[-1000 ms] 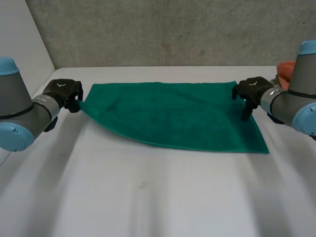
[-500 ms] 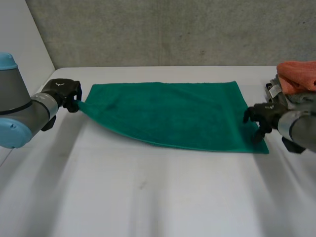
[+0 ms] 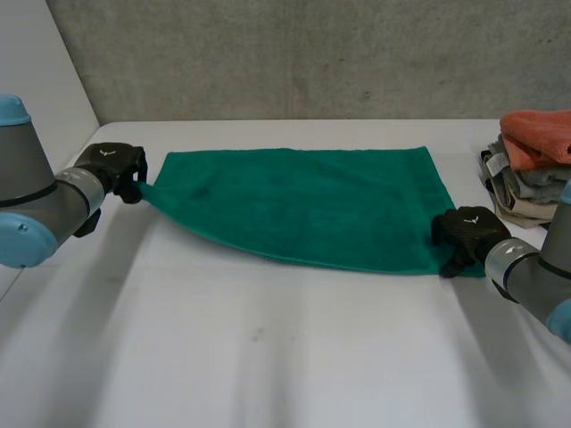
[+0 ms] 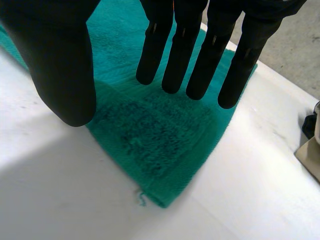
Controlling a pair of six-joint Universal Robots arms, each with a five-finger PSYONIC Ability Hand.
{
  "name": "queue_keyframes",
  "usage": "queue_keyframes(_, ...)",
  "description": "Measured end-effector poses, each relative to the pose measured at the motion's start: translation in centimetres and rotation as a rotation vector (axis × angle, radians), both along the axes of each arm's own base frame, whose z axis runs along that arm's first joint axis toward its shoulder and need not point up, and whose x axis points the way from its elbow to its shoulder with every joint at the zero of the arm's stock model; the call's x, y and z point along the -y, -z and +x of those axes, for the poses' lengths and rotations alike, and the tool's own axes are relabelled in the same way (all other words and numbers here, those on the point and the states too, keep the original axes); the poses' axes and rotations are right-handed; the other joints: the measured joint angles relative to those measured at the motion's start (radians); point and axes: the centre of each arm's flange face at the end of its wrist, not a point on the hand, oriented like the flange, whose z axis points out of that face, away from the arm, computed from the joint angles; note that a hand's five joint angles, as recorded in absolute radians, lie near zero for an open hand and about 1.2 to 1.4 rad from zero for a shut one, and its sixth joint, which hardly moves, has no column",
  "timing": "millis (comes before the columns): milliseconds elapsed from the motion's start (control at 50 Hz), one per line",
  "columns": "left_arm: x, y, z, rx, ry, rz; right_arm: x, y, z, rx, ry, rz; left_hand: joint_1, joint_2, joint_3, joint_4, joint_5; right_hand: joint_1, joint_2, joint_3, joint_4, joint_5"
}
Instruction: Fold the laundry.
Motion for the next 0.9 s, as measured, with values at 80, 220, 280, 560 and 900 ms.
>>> queue_keyframes(80, -0.1, 0.0, 0.0, 0.0, 0.001, 0.001, 0.5, 0.3, 0.0, -0.007, -0.001, -0.031, 0.0, 0.0, 0.0, 0.0, 0.0, 0.074, 0.076, 0.072, 0.073, 0.069)
queue_keyframes(220, -0.3, -0.1, 0.0, 0.003, 0.001, 0.005, 1.2, 0.0, 0.2, -0.008, -0.002, -0.089, 0.0, 0.0, 0.0, 0.0, 0.0, 0.395, 0.419, 0.409, 0.408, 0.405)
queue_keyframes(280, -0.5, -0.1, 0.0, 0.006, 0.001, 0.012, 1.3, -0.5, 0.3, -0.008, -0.006, -0.106, 0.0, 0.0, 0.0, 0.0, 0.0, 0.395, 0.442, 0.441, 0.451, 0.428)
queue_keyframes(560, -7.7, 0.6, 2.0, 0.325, 0.12, 0.301, -5.4, -5.3, -2.3, -0.364, -0.125, 0.072, 0.0, 0.0, 0.0, 0.0, 0.0, 0.395, 0.442, 0.441, 0.453, 0.439)
queue_keyframes(900, -7.2, 0.8, 2.6, 0.44, 0.16, 0.258, -1.8, -6.1, -1.4, -0.397, -0.074, -0.031, 0.0, 0.0, 0.0, 0.0, 0.0, 0.395, 0.442, 0.444, 0.454, 0.442)
